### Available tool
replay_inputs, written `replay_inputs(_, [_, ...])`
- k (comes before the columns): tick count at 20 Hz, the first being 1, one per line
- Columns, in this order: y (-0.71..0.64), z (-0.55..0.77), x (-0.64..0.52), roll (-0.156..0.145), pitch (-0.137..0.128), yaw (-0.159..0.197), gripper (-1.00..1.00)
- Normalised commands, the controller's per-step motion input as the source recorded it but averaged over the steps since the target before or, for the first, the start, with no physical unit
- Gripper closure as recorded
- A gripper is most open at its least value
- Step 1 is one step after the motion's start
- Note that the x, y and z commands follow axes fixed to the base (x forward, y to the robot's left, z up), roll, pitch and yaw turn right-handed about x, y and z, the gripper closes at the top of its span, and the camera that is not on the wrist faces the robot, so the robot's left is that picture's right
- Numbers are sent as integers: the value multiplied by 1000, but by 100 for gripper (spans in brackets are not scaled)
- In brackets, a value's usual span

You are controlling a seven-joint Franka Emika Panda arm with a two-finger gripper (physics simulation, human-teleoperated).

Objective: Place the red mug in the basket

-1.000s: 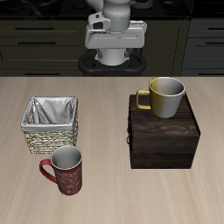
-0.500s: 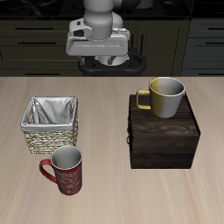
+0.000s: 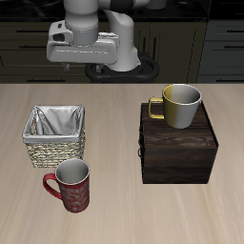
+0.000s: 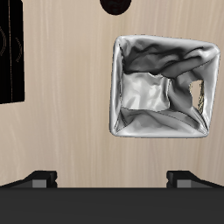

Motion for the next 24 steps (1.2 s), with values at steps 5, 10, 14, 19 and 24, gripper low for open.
replay_inputs(5, [-256, 64, 116, 14, -7, 21, -100])
replay_inputs(10, [-379, 42, 330, 40, 9, 9, -100])
replay_inputs(14, [-310, 75, 223, 37, -4, -7, -100])
replay_inputs(19, [-255, -10, 350, 32, 29, -33, -100])
replay_inputs(24, [-214, 63, 306, -52, -30, 11, -100])
